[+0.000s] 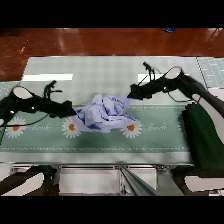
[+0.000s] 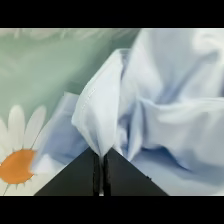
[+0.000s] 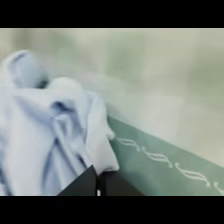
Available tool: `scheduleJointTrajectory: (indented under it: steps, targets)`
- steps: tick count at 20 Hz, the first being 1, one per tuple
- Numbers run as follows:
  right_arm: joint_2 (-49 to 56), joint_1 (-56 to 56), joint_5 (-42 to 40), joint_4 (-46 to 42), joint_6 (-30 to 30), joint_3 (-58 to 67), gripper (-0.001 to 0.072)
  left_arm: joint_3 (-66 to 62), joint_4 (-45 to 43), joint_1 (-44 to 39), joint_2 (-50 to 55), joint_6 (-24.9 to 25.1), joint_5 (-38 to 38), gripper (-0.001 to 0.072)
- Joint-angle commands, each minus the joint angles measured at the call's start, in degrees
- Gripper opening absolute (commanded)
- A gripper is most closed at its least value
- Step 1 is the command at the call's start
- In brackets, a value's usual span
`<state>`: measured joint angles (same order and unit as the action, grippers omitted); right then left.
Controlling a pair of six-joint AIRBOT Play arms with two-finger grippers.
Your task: Fold the shirts.
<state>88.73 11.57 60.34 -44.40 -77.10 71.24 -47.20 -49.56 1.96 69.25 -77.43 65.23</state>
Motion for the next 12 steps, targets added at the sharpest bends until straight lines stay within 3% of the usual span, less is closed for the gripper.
scheduleJointTrajectory:
  steps: [1, 5, 12]
  targets:
    - [-6.6, -2.1, 2.6, -7.2, -5.8, 12.6, 0.0022, -13.7, 0.2, 2.8, -4.9, -1.7, 2.4, 0.0016]
    - [-15.5, -6.7, 3.8, -9.0, -8.9, 29.3, 0.0022, -34.4, 0.1, 6.8, -9.1, -5.8, 3.7, 0.0016]
    - [-32.7, -9.0, 6.9, -12.7, -6.6, 45.8, 0.0022, -61.2, -0.9, 8.6, -17.5, -5.1, 6.6, 0.0017]
